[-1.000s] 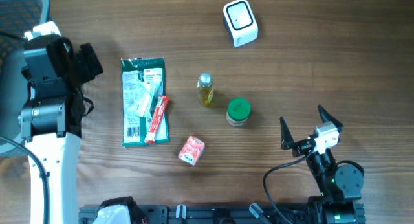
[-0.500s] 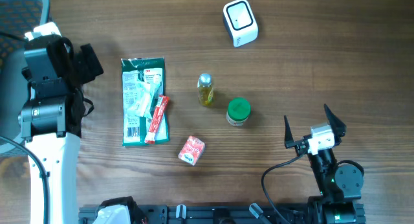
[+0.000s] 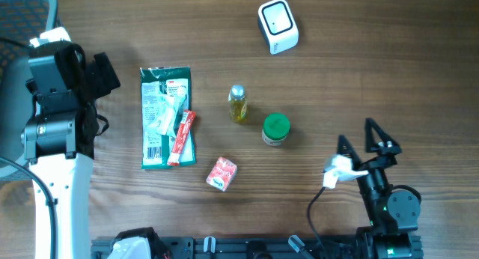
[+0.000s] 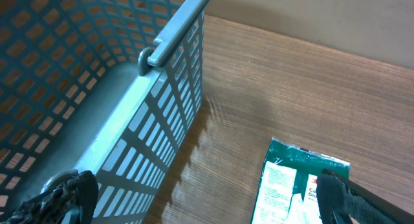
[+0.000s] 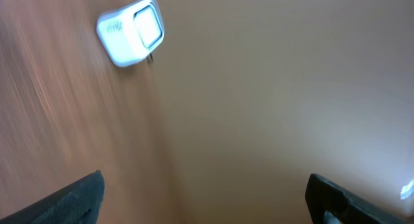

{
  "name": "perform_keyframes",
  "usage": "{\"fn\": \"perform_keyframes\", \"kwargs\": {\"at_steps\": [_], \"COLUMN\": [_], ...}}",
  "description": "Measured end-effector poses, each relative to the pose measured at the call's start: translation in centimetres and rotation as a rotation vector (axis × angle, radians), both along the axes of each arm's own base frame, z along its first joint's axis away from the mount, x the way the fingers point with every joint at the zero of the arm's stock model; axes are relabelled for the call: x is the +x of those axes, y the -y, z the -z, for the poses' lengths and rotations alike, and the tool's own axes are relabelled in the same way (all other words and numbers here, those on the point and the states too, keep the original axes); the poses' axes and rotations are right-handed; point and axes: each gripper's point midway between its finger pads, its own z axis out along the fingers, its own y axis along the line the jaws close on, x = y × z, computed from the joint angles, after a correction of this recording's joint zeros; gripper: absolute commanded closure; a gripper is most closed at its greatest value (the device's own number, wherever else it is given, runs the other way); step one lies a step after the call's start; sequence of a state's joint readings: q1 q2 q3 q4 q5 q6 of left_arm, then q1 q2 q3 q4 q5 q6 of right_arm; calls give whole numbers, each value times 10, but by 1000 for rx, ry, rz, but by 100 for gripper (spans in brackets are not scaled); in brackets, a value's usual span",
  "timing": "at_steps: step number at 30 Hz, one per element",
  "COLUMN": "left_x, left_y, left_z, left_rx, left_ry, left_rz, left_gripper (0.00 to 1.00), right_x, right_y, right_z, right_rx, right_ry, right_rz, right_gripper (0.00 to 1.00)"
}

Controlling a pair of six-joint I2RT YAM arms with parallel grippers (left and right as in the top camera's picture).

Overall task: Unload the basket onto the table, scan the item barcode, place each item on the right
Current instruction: 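Lift the right gripper from rest and swing it toward the table centre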

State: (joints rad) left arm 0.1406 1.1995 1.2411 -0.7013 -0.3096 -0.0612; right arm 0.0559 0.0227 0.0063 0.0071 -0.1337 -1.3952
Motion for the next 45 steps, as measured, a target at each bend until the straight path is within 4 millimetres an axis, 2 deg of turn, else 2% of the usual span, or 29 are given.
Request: {"fn": "perform_keyframes", "kwargs": {"at_steps": [1, 3, 7, 12, 36, 40, 45], "left_x": [0, 0, 0, 0, 0, 0, 0], "left_y": [0, 0, 0, 0, 0, 0, 0], "left_z": [0, 0, 0, 0, 0, 0, 0], "left_rx": [0, 0, 0, 0, 0, 0, 0], "left_ry": [0, 0, 0, 0, -2, -2, -2], "left_rz": [0, 0, 0, 0, 0, 0, 0], "left_gripper": [0, 0, 0, 0, 0, 0, 0], "right_x": [0, 0, 0, 0, 0, 0, -6], "right_y": [0, 0, 0, 0, -4, -7, -33], "right_z": [0, 0, 0, 0, 2, 7, 5], "right_rx": [-189, -382, -585, -667, -661, -529, -204], "right_ry": [36, 74, 112, 127, 128, 82, 36], "right_rz": [-1, -3, -5, -6, -31, -54, -200], "right_gripper": [0, 0, 0, 0, 0, 0, 0]}}
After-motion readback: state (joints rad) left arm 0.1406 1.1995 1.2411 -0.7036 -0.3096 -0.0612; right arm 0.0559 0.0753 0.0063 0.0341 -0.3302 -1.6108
